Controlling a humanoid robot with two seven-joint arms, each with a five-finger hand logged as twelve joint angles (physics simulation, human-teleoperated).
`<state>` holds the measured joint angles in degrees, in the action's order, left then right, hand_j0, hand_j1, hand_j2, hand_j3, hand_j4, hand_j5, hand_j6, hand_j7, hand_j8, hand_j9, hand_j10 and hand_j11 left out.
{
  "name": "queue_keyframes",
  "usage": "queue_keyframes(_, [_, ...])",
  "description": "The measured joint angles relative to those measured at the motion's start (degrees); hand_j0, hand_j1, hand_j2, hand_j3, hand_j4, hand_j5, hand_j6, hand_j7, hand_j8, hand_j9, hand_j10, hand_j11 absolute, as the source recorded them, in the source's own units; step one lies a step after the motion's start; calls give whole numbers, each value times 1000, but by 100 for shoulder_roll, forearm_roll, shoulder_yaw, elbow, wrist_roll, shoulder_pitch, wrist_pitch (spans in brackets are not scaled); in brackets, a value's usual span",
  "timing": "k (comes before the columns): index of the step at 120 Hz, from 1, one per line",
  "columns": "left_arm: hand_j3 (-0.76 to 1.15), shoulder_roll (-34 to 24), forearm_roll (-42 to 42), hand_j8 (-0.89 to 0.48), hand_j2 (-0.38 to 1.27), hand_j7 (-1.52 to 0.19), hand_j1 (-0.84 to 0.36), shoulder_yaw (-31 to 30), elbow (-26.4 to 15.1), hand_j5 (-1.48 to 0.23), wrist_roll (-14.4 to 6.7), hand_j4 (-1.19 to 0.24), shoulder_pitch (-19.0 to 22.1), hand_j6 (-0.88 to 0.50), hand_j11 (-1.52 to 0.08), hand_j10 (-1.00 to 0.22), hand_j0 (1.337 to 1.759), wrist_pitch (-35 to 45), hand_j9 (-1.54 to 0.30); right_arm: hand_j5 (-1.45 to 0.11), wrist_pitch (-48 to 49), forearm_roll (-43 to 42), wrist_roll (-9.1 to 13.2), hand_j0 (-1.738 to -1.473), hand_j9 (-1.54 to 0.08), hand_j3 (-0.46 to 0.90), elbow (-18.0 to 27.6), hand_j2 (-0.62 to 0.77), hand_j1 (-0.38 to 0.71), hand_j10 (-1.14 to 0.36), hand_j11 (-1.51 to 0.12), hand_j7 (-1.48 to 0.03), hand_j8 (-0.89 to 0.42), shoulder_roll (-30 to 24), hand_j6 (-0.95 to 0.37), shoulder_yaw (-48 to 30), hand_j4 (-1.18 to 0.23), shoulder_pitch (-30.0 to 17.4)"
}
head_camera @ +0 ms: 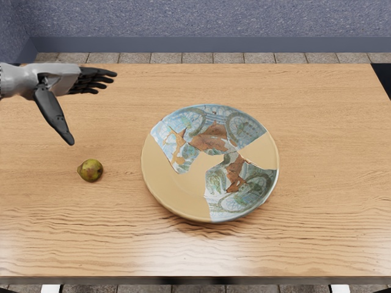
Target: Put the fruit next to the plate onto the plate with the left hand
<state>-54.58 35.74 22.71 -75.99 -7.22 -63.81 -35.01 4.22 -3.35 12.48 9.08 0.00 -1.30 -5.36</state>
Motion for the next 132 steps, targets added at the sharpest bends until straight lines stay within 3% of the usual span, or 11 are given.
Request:
queue_keyframes(14, [0,10,71,-23,5,-25,328,-21,-8,-25,59,-23,13,-24,-24,-22,1658,0,-24,0,4,81,3,-1658,0,0,-2,0,-349,0,0,0,0,0,0,-26,0,-30])
queue_keyframes(21, [0,-6,82,-23,5,-25,328,-21,-73,-25,-51,-23,6,-24,-24,-22,1658,0,-25,0,2,122,2,-1658,0,0,-2,0,-349,0,0,0,0,0,0,-35,0,-44])
queue_keyframes(34, [0,-9,67,-24,5,-25,328,107,-299,-25,-812,-23,-64,-24,-24,-22,1658,0,-25,0,1,158,1,-1658,0,0,-2,0,-349,0,0,0,0,0,0,-37,0,-55])
queue_keyframes(50, [0,31,108,-24,5,-25,328,270,-549,-25,-2035,-23,-162,-25,-24,-23,1658,-1,-25,0,0,172,1,-1658,0,0,-2,0,-349,0,0,0,0,0,0,-15,0,-60])
queue_keyframes(63, [0,-8,406,-24,5,-25,328,313,-989,-25,-2516,-24,-182,-25,-24,-23,1658,-1,-25,0,0,175,2,-1658,0,0,-2,0,-349,0,0,0,0,0,0,-3,0,-61])
queue_keyframes(89, [0,220,1182,-25,5,-25,328,298,-1490,-25,-2746,-24,-130,-25,-25,-23,1658,0,-25,0,0,177,1,-1658,0,0,-2,0,-349,0,0,0,0,0,0,5,0,-61])
queue_keyframes(110, [0,637,2555,-26,5,-26,327,261,-1629,-26,-2772,-25,468,-26,-26,-24,1658,710,-26,0,0,177,0,-1658,0,0,-2,0,-349,0,0,0,0,0,0,6,0,-61])
queue_keyframes(132, [0,439,3021,-26,6,-27,326,237,-1949,-27,-2777,-25,812,-27,-26,-24,1658,1436,-26,0,0,177,4,-1658,0,0,-2,0,-349,0,0,0,0,0,0,6,0,-61])
